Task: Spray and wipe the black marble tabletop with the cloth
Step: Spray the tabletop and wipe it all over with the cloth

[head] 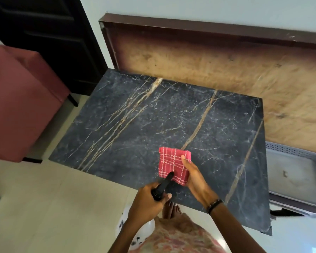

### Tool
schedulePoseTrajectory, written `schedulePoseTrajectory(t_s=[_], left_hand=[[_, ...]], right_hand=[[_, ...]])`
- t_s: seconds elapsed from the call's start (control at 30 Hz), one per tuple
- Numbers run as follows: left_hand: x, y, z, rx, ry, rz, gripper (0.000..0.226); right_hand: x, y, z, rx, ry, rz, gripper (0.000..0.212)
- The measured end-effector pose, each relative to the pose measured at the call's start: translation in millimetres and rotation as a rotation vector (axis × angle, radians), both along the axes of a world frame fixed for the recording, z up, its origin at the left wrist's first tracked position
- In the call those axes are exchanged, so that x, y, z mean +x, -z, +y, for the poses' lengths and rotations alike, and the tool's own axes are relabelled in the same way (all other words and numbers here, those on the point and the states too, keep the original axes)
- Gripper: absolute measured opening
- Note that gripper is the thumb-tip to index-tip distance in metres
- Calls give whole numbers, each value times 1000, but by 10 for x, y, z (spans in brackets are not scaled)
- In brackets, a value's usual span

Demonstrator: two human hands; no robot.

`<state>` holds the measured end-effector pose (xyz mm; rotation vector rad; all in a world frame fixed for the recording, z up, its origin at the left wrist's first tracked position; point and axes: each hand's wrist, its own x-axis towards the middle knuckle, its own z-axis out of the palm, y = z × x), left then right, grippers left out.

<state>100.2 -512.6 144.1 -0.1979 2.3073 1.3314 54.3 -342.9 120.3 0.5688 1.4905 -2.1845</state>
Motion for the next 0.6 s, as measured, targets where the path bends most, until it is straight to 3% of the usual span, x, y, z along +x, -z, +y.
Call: schedulePoseTrajectory(t_s=[0.13,0.3,0.4,0.53,0.6], left_hand=[[-9,-41,-30,48,70,-39,20],[-1,-45,-59,14,-25,-27,15],[13,-21,-105,-57,-68,-16,19],[16,-1,-242,23,-69,-9,15],[16,14,-307,32,-73,-23,14]], right_hand=[[25,-43,5,122,-103,26,46],[54,-75,-30,205,-220,62,24],[52,-10,-27,139,-196,13,27],[-7,99,-45,7,-149,-67,44],[-62,106,-96,-98,-107,-99,43]])
